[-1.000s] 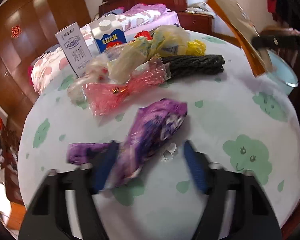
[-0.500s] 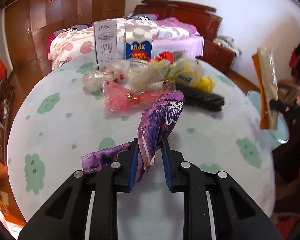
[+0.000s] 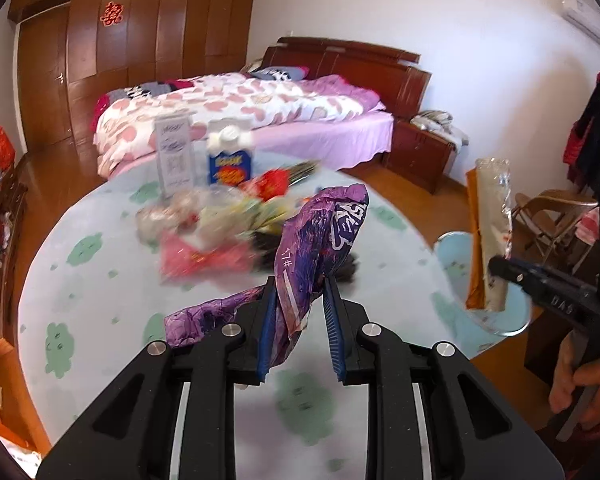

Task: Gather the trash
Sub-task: 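Grasp the white snack wrapper with the right gripper while the left gripper grasps the purple wrapper, then carry both wrappers over the blue bucket and open both grippers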

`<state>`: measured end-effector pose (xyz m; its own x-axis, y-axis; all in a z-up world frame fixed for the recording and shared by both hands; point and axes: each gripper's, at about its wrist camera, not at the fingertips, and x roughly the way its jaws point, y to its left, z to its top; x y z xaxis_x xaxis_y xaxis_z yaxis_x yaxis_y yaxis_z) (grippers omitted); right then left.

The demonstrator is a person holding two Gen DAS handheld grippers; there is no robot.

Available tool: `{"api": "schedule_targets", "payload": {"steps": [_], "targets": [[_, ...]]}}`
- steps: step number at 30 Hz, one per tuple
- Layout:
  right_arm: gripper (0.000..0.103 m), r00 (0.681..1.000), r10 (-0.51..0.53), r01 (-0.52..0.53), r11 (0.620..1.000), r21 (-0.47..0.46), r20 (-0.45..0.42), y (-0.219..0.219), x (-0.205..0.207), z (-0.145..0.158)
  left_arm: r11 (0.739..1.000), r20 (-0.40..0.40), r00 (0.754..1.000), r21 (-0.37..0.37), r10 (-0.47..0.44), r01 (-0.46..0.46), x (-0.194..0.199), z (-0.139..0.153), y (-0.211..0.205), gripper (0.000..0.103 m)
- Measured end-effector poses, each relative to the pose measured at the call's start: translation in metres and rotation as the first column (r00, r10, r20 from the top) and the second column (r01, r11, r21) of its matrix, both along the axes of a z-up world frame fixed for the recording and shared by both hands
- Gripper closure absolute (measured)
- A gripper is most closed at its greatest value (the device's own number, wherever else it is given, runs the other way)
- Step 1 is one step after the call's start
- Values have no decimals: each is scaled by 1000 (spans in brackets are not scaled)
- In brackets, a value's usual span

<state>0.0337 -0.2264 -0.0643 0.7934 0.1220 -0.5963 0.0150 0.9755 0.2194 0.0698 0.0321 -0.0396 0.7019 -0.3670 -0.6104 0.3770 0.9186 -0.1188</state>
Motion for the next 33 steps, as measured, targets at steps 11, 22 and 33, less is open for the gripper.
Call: {"api": "schedule_targets", "payload": {"steps": [11, 22, 33], "targets": [[85, 997, -79, 80, 997, -11, 23, -38, -26, 9, 996, 34, 995, 21, -89, 88, -16, 18, -73, 80], [85, 983, -185, 185, 983, 3, 16, -77, -38, 10, 985, 49, 985, 46, -166, 163, -27, 21, -135, 80], [84, 967, -253, 253, 967, 0, -5, -106, -42, 3, 978, 22, 979, 61, -201, 199, -21, 12, -180, 79]]}}
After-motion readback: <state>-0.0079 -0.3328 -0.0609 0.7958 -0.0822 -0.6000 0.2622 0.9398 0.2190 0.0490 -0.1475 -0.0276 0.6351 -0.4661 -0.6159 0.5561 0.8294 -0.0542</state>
